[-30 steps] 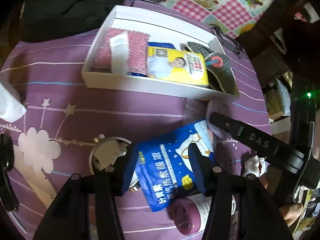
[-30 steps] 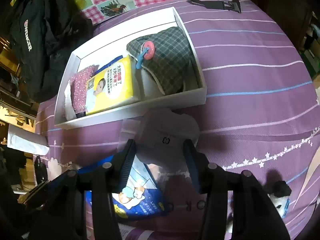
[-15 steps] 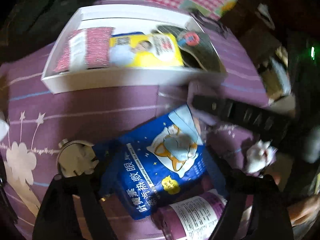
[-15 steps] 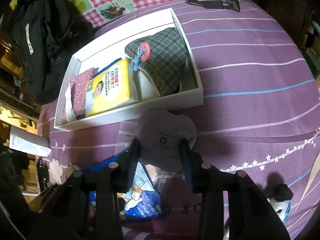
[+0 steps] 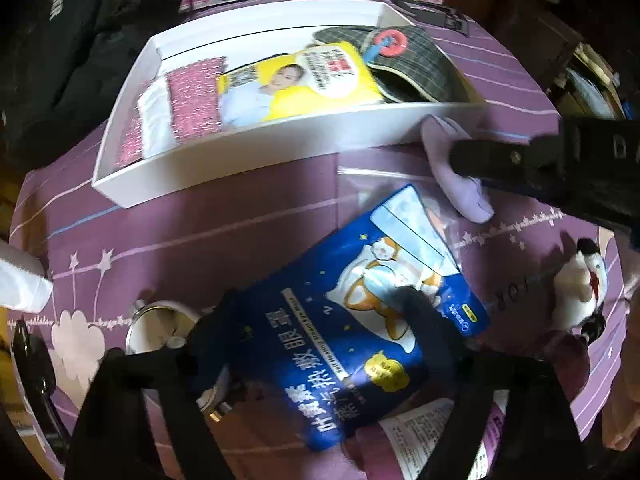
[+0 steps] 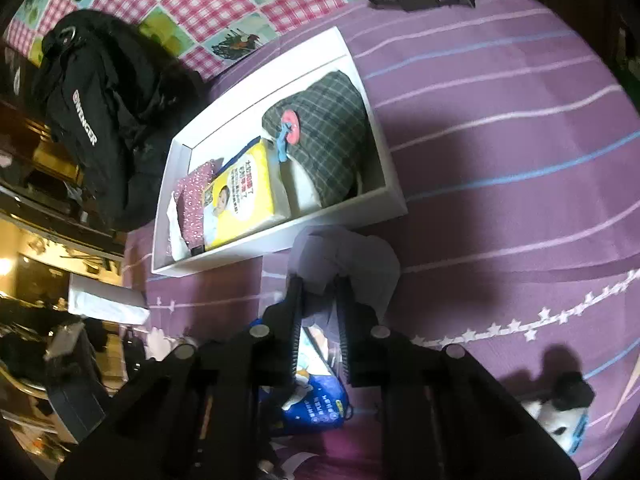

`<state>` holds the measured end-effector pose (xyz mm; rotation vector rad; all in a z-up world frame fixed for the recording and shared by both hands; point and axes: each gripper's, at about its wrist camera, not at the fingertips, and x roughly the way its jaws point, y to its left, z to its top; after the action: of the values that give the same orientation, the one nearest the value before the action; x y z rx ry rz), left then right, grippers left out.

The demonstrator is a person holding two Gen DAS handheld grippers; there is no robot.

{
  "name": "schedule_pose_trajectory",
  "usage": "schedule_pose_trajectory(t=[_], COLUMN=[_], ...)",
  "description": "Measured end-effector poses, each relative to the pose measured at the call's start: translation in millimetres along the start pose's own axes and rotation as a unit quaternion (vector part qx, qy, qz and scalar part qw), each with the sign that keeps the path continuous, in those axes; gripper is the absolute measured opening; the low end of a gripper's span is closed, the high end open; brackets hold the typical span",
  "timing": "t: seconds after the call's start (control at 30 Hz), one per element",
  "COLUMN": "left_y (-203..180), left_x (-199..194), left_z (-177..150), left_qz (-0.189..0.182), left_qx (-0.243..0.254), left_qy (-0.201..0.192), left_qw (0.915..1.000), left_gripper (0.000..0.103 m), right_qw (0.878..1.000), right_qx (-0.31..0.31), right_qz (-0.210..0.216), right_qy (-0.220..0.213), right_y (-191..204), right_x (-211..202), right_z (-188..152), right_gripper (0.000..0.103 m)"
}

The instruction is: Organize soft objects

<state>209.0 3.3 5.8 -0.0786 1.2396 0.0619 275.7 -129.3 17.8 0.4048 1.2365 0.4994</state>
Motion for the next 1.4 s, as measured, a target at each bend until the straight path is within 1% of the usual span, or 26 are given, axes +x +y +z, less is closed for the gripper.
schedule_pose_trajectory(t=[0.07, 0.1, 0.13, 0.17, 0.2, 0.23, 0.4, 0.43, 0.5, 0.6, 0.67, 0.7, 0.73, 0.83, 0.87, 0.9, 0.97, 1.07, 1.1, 1.13, 1.17, 1.2, 1.23, 1.27, 1.33, 1.4], left_y=[10.5, 16.9, 20.8, 24.9, 28.8, 31.8, 45.4, 47.3, 52.1, 61.6, 71.4, 67.6, 64.9, 70.8, 73.3, 68.4, 69.8, 64.8, 62.9, 62.5, 62.4, 62.5, 63.3, 64.2, 64.6, 65.6], left_x=[-6.1, -7.5, -9.1, -10.4, -11.1, -10.3, -11.8, -12.9, -15.5, -28.1, -40.3, -46.5, -46.7, -50.2, -48.6, -39.0, -30.6, -24.0, -25.0, -24.2, -24.5, -24.8, -26.6, -29.4, -33.0, -35.5], left_z=[1.1, -0.2, -0.5, -0.5, -0.7, -1.1, -4.0, -4.4, -2.8, -5.4, -8.3, -14.5, -8.1, -10.9, -11.7, -1.8, -1.4, -2.2, -3.6, -3.1, -3.8, -3.8, -4.3, -4.9, -3.9, -4.0], left_qz=[-0.008, -0.013, -0.016, -0.020, -0.016, -0.004, -0.022, -0.030, -0.047, -0.045, -0.065, -0.076, -0.080, -0.081, -0.088, -0.094, -0.111, -0.107, -0.106, -0.109, -0.112, -0.116, -0.122, -0.125, -0.124, -0.124], left_qx=[-0.017, -0.020, -0.021, -0.024, -0.030, -0.035, -0.045, -0.048, -0.054, -0.066, -0.076, -0.080, -0.083, -0.093, -0.100, -0.102, -0.108, -0.109, -0.109, -0.108, -0.109, -0.110, -0.114, -0.116, -0.116, -0.115], left_qy=[-0.004, -0.004, -0.008, -0.011, -0.012, -0.011, -0.014, -0.014, -0.019, -0.039, -0.062, -0.075, -0.082, -0.090, -0.084, -0.078, -0.057, -0.047, -0.046, -0.045, -0.044, -0.045, -0.052, -0.062, -0.075, -0.078], left_qw=[0.9998, 0.9997, 0.9996, 0.9995, 0.9994, 0.9993, 0.9987, 0.9983, 0.9973, 0.9960, 0.9930, 0.9911, 0.9899, 0.9883, 0.9875, 0.9872, 0.9862, 0.9872, 0.9873, 0.9871, 0.9867, 0.9860, 0.9846, 0.9834, 0.9825, 0.9825], left_gripper=[0.051, 0.047, 0.037, 0.024, 0.015, 0.000, 0.000, 0.000, 0.000, 0.000, 0.000, 0.000, 0.000, 0.001, 0.002, 0.002, 0.003, 0.004, 0.004, 0.009, 0.021, 0.030, 0.045, 0.054, 0.056, 0.057], right_qw=[1.000, 1.000, 1.000, 1.000, 1.000, 1.000, 1.000, 1.000, 1.000, 1.000, 0.999, 0.999, 0.999, 1.000, 1.000, 1.000, 1.000, 0.998, 0.997, 0.996, 0.996, 0.997, 0.997, 0.998, 0.997, 0.997], right_qx=[0.003, 0.003, 0.004, 0.004, 0.005, 0.004, 0.009, 0.009, 0.007, 0.002, 0.005, 0.006, 0.006, 0.011, 0.012, 0.010, -0.007, -0.036, -0.043, -0.045, -0.044, -0.039, -0.033, -0.028, -0.018, -0.009], right_qz=[0.003, 0.004, 0.004, 0.003, 0.002, 0.002, 0.011, 0.015, 0.013, -0.003, -0.004, -0.003, -0.002, 0.011, 0.010, 0.003, -0.022, -0.051, -0.062, -0.069, -0.071, -0.070, -0.065, -0.064, -0.071, -0.079], right_qy=[0.005, 0.007, 0.006, 0.005, 0.002, 0.001, -0.007, -0.009, -0.014, -0.030, -0.035, -0.036, -0.035, -0.021, -0.015, -0.008, 0.002, 0.013, 0.020, 0.024, 0.023, 0.015, 0.006, 0.000, -0.011, -0.006], right_y=[-0.8, -1.0, -0.4, -0.4, 0.5, 0.3, -1.5, -0.9, 1.7, 2.4, 0.5, -1.0, -1.9, -4.5, -4.8, -3.4, 1.4, 8.2, 9.8, 10.0, 9.2, 8.1, 6.4, 5.1, 0.7, -3.7], right_x=[2.9, 3.9, 3.6, 3.9, 3.5, 2.6, -6.0, -8.7, -13.5, -24.0, -28.1, -29.2, -29.5, -24.2, -22.2, -19.1, -13.7, -5.7, -2.7, -1.2, -1.4, -3.4, -6.1, -8.3, -12.9, -10.6], right_z=[0.3, 0.4, 0.5, 0.4, 0.4, 0.4, 1.6, 1.7, 1.6, 1.3, 2.2, 3.1, 3.7, 5.2, 4.9, 4.5, 3.6, 1.3, 0.7, 0.6, 0.7, 1.2, 1.6, 1.5, 1.5, 1.7], right_gripper=[0.017, 0.017, 0.017, 0.017, 0.017, 0.017, 0.017, 0.015, 0.001, 0.001, 0.001, 0.001, 0.001, 0.001, 0.001, 0.002, 0.006, 0.015, 0.022, 0.029, 0.032, 0.039, 0.044, 0.047, 0.057, 0.059])
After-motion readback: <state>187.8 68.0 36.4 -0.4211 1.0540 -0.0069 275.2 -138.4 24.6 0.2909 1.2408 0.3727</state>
